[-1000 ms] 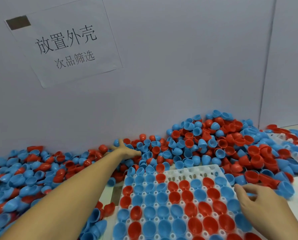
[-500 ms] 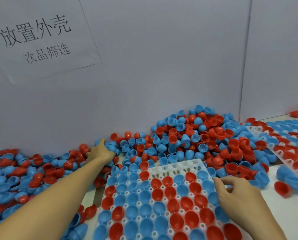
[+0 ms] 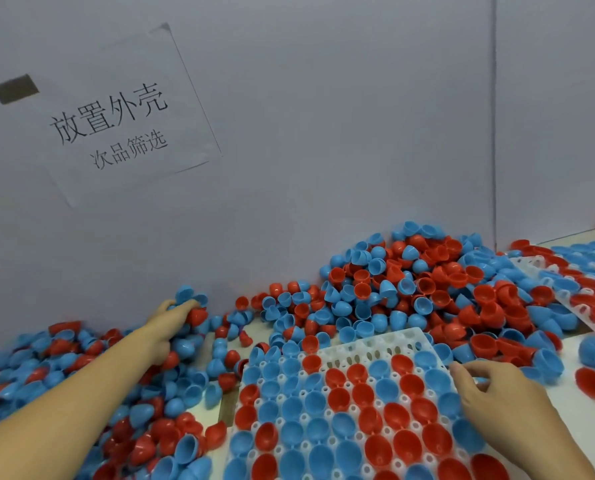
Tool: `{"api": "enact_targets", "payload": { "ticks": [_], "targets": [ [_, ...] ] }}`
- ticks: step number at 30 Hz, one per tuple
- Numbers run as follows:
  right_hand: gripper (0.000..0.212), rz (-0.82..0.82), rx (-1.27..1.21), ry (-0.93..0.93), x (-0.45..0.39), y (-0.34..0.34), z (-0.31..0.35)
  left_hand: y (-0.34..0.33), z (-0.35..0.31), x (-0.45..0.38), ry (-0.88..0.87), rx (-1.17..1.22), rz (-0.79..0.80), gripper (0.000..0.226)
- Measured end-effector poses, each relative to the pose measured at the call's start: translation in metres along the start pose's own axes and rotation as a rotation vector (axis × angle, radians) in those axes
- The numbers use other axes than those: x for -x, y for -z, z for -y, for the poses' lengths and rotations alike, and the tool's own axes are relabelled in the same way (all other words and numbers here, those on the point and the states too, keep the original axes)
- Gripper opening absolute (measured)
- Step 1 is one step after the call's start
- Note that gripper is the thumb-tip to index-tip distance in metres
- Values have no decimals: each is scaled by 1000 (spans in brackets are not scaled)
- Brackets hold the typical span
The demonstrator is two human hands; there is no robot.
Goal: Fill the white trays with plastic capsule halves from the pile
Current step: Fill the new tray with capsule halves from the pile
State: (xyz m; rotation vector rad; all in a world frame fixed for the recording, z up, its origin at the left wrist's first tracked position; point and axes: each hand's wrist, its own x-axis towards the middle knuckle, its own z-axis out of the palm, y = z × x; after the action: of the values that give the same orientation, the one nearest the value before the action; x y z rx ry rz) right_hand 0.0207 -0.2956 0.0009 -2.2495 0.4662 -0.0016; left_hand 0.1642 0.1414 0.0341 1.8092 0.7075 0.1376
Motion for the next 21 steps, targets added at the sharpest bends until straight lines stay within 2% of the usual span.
{"api": "enact_targets", "payload": {
  "ticks": [3, 8, 14, 18, 21],
  "targets": [
    [29, 3, -9, 5, 1, 1, 1, 9, 1, 9, 110, 73, 71, 35],
    [28, 14, -11, 9, 3, 3, 2, 14, 9, 24, 235, 206, 107, 31],
    [24, 16, -28, 9, 5, 3, 2, 25, 14, 41, 238, 382, 146, 22],
    [23, 11, -26, -12, 2, 3, 2, 26, 9, 63, 227, 688, 192, 16],
    [16, -35, -44, -26, 1, 1, 5, 20, 7, 88, 185, 867, 218, 29]
  ]
}}
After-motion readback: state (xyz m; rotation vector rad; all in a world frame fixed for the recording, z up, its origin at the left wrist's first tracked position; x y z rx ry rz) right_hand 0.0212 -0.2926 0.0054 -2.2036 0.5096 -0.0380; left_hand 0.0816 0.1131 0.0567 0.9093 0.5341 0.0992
